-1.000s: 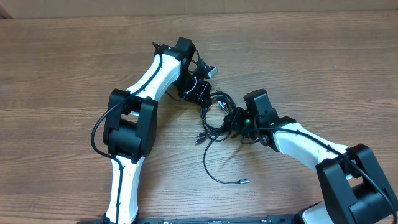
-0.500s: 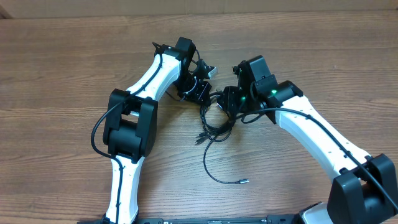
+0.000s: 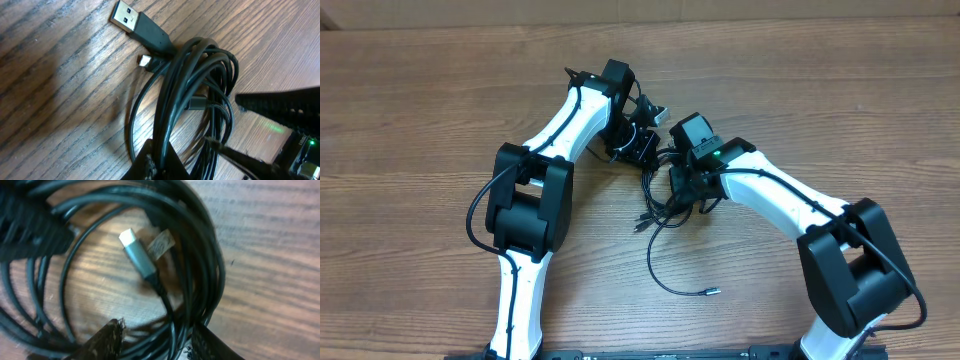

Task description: Untangle cables

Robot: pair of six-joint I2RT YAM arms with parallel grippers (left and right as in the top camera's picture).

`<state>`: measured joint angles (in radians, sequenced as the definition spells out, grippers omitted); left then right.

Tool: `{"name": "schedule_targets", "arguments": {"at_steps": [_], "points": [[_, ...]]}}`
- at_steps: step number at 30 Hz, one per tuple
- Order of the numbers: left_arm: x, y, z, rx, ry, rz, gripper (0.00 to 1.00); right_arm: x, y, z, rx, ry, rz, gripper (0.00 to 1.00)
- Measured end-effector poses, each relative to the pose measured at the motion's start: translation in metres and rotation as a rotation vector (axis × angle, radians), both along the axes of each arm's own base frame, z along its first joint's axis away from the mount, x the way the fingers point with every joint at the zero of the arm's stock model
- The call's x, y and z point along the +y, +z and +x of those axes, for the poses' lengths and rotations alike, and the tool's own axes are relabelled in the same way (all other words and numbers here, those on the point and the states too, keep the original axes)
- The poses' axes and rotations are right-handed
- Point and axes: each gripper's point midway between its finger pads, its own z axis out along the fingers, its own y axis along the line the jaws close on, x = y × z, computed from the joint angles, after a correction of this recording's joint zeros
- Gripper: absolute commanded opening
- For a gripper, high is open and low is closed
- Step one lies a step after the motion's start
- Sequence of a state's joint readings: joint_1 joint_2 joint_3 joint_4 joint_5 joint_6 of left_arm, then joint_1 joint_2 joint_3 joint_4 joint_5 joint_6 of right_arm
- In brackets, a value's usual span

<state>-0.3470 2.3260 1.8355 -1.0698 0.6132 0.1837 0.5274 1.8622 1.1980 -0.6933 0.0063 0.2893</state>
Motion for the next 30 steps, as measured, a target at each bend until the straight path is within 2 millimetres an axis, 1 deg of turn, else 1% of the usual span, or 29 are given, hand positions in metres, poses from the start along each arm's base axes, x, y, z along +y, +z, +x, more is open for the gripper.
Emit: {"name": "schedule_targets", "arguments": {"at_steps": [6,7,9,16,19,25,30], "points": [[0.0,0.0,0.0,0.0,0.0,0.0,0.05,0.003,0.003,0.017,-0.076,-0.007,0.001,0.43],[0.0,0.0,0.0,0.0,0.0,0.0,0.05,0.003,0.004,0.018,-0.082,-0.007,0.003,0.41],[0.0,0.0,0.0,0.0,0.0,0.0,0.05,0.003,0.004,0.019,-0.087,-0.004,-0.001,0.39],[0.0,0.0,0.0,0.0,0.0,0.0,0.05,0.002,0.004,0.021,-0.098,0.03,-0.015,0.38],[0.0,0.0,0.0,0.0,0.0,0.0,0.05,0.002,-0.001,0.02,-0.091,0.036,-0.021,0.38],[0.0,0.0,0.0,0.0,0.0,0.0,0.05,0.001,-0.02,0.02,-0.066,0.067,-0.049,0.38],[0.0,0.0,0.0,0.0,0.0,0.0,0.05,0.002,-0.02,0.022,-0.081,0.081,-0.057,0.38]]}}
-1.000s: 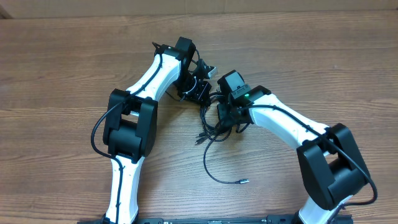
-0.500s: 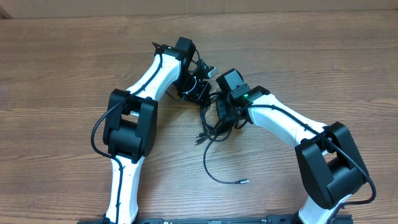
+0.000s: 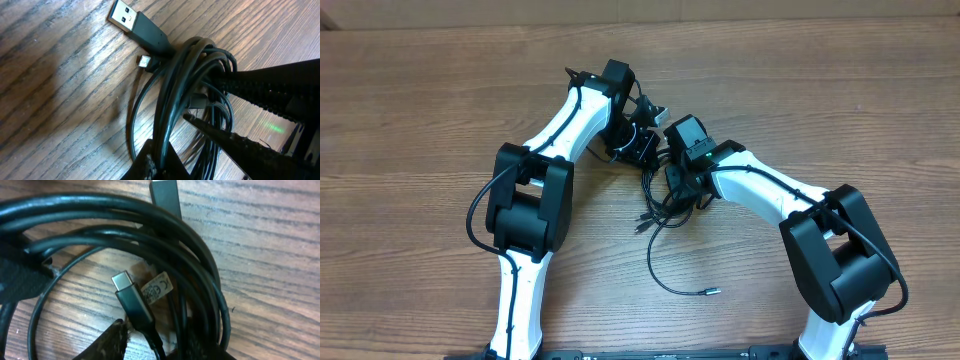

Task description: Untangle cables

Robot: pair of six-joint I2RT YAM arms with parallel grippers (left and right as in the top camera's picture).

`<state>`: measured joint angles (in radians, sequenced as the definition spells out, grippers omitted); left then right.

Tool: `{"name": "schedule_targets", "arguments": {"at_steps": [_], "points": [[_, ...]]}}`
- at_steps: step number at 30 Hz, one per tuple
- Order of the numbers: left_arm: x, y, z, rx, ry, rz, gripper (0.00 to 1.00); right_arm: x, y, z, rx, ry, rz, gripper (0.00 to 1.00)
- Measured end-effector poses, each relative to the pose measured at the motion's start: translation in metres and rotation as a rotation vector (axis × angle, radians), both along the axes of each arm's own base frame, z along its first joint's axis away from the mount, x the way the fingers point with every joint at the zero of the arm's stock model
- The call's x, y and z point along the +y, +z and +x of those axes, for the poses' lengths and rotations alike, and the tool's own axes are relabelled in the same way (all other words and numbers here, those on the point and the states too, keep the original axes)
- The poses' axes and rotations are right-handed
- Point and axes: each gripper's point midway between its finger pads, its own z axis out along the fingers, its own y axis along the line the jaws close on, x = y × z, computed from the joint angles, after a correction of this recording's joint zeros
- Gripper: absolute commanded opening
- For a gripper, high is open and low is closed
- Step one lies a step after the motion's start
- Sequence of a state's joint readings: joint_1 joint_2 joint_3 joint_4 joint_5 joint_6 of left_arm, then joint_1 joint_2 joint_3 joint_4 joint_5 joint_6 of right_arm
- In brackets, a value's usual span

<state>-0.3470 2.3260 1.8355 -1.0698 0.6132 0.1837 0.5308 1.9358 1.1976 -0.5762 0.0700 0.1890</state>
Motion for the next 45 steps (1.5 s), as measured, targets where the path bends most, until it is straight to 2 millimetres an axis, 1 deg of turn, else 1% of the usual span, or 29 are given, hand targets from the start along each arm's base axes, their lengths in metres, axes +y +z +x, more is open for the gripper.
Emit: {"name": "schedule_targets", "arguments": {"at_steps": [4,5,6,7,8,9,16,18,19,24,34,36,37,39,45], "points": [[0.0,0.0,0.0,0.0,0.0,0.0,0.05,0.0,0.0,0.003,-0.013,0.004,-0.003,0.37],[0.0,0.0,0.0,0.0,0.0,0.0,0.05,0.0,0.001,0.004,-0.017,0.004,-0.002,0.34],[0.0,0.0,0.0,0.0,0.0,0.0,0.05,0.0,0.001,0.004,-0.02,0.006,-0.004,0.3],[0.0,0.0,0.0,0.0,0.0,0.0,0.05,0.0,0.001,0.005,-0.023,0.007,-0.006,0.15],[0.0,0.0,0.0,0.0,0.0,0.0,0.05,0.0,0.001,0.005,-0.024,0.006,-0.006,0.05],[0.0,0.0,0.0,0.0,0.0,0.0,0.05,0.0,0.001,0.005,-0.025,0.012,-0.009,0.04],[0.0,0.0,0.0,-0.001,0.0,0.003,0.06,-0.001,0.001,0.004,-0.021,0.011,-0.012,0.04],[0.0,0.0,0.0,-0.001,0.0,0.003,0.05,-0.001,0.001,0.004,-0.021,0.011,-0.011,0.17],[0.001,0.0,0.0,-0.001,0.0,0.004,0.06,-0.001,0.001,0.004,-0.02,0.01,-0.01,0.18],[0.001,0.0,0.0,-0.001,0.0,0.004,0.05,0.0,0.001,0.004,-0.019,0.011,-0.008,0.21],[0.001,0.0,0.0,-0.001,0.0,0.004,0.06,-0.001,0.0,0.003,-0.015,0.011,-0.01,0.2],[0.001,0.0,0.0,-0.001,0.0,0.004,0.06,-0.002,-0.001,0.0,-0.003,0.009,-0.016,0.19],[0.001,0.0,0.0,-0.001,0.0,0.004,0.06,-0.003,-0.002,-0.002,0.005,0.009,-0.019,0.16],[0.001,0.0,0.0,-0.001,0.0,0.004,0.06,-0.004,-0.002,-0.004,0.018,0.007,-0.021,0.14],[0.001,0.0,0.0,-0.001,0.0,0.004,0.06,-0.003,-0.004,-0.009,0.04,0.017,-0.011,0.13]]}}
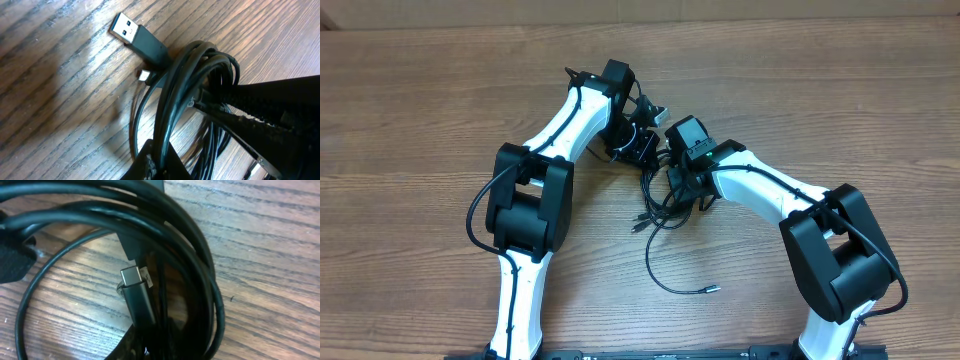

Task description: Untangle cables

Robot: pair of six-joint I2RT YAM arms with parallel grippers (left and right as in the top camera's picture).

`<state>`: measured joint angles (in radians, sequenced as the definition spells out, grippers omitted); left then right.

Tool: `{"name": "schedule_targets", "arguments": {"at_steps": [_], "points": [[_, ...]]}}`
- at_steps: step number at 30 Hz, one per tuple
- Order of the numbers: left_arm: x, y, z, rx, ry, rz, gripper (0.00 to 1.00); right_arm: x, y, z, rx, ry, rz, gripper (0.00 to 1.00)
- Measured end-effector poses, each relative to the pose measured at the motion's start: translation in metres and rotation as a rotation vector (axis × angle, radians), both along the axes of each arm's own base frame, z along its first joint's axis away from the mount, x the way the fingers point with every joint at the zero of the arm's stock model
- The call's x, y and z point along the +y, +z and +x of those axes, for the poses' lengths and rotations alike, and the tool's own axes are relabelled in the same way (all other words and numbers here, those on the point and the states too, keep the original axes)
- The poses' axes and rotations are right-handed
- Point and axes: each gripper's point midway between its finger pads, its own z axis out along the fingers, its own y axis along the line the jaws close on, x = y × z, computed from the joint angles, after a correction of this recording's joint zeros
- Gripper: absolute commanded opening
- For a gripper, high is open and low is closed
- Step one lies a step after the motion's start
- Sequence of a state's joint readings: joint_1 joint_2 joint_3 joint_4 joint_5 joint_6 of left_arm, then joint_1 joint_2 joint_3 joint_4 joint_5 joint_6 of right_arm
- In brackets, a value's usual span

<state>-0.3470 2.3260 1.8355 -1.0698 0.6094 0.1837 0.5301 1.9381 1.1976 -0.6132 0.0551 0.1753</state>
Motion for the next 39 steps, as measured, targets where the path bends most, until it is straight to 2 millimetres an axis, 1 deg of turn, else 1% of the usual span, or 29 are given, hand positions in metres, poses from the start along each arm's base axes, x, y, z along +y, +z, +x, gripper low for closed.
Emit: {"name": "schedule_targets", "arguments": {"at_steps": [4,5,6,13,18,20,25,27,29,31,33,34,39], "points": [[0.0,0.0,0.0,0.0,0.0,0.0,0.06,0.004,0.0,-0.002,0.008,0.034,0.013,0.14],[0.0,0.0,0.0,0.0,0.0,0.0,0.06,0.004,0.0,-0.002,0.009,0.037,0.014,0.11],[0.0,0.0,0.0,0.0,0.0,0.0,0.06,0.004,0.0,-0.003,0.01,0.042,0.016,0.04],[0.001,-0.001,0.001,-0.004,0.0,0.004,0.04,0.005,0.0,-0.003,0.014,0.053,0.02,0.04],[0.005,-0.004,0.004,-0.019,0.009,0.042,0.04,0.005,0.002,-0.012,0.065,0.049,0.018,0.04],[0.007,-0.006,0.006,-0.022,0.018,0.057,0.04,0.008,0.007,-0.016,0.096,0.05,0.033,0.04],[0.011,-0.008,0.007,-0.028,0.024,0.081,0.04,0.028,0.023,-0.015,0.127,0.03,0.134,0.04],[0.012,-0.008,0.008,-0.03,0.026,0.086,0.04,0.03,0.023,-0.021,0.162,0.016,0.156,0.04],[0.012,-0.009,0.008,-0.032,0.025,0.089,0.04,0.028,0.022,-0.03,0.208,0.0,0.157,0.04],[0.012,-0.009,0.008,-0.032,0.025,0.089,0.04,0.023,0.022,-0.04,0.259,-0.021,0.149,0.04],[0.012,-0.009,0.008,-0.032,0.025,0.089,0.04,0.017,0.027,-0.044,0.3,-0.044,0.14,0.04],[0.012,-0.009,0.008,-0.032,0.026,0.089,0.04,0.015,0.031,-0.043,0.308,-0.057,0.143,0.04],[0.012,-0.009,0.009,-0.035,0.026,0.088,0.04,0.01,0.057,-0.019,0.29,-0.159,0.185,0.04]]}}
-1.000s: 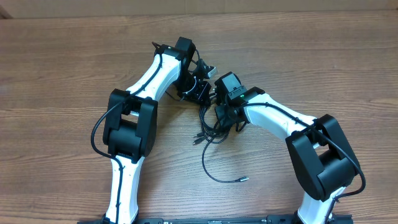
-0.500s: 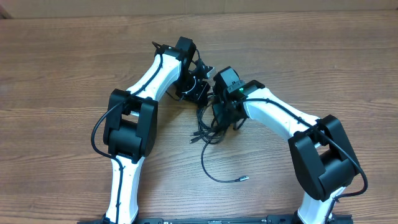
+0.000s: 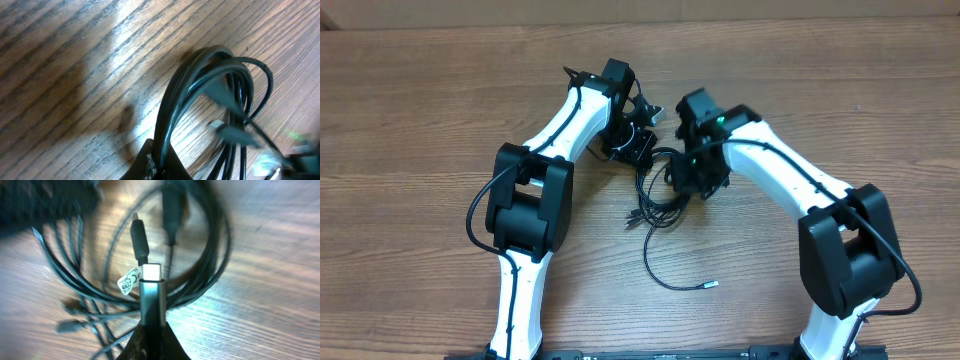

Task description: Untangle cables

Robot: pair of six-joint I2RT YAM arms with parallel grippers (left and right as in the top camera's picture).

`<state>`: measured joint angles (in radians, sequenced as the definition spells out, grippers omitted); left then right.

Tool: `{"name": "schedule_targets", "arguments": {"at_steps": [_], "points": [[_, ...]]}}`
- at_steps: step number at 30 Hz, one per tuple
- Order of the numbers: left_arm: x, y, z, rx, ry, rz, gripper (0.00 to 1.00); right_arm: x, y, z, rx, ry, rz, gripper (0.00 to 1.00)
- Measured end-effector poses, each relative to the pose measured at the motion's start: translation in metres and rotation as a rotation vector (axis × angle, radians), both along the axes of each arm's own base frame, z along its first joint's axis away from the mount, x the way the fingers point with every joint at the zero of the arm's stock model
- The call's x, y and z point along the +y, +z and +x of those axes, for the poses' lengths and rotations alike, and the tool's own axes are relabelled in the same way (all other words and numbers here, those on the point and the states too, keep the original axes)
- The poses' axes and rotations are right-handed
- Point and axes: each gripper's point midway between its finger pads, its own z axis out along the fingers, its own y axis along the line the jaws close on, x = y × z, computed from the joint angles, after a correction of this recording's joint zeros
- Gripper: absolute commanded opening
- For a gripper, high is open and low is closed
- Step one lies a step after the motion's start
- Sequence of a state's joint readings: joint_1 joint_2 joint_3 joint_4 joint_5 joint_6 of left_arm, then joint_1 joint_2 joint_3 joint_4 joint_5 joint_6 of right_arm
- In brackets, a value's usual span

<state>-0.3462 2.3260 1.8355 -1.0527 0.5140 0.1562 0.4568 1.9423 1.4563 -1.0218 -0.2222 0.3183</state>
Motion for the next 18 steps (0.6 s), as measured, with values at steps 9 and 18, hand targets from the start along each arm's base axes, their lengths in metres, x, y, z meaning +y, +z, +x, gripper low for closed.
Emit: {"name": "schedule_targets", "arguments": {"at_steps": [9,18], "points": [[0.0,0.0,0.0,-0.001,0.0,0.0,0.04,-0.027,0.001,0.002,0.035,-0.225,-0.127,0.04],[0.0,0.0,0.0,-0.001,0.0,-0.001,0.05,-0.055,-0.001,-0.011,0.075,-0.356,-0.276,0.04]]}}
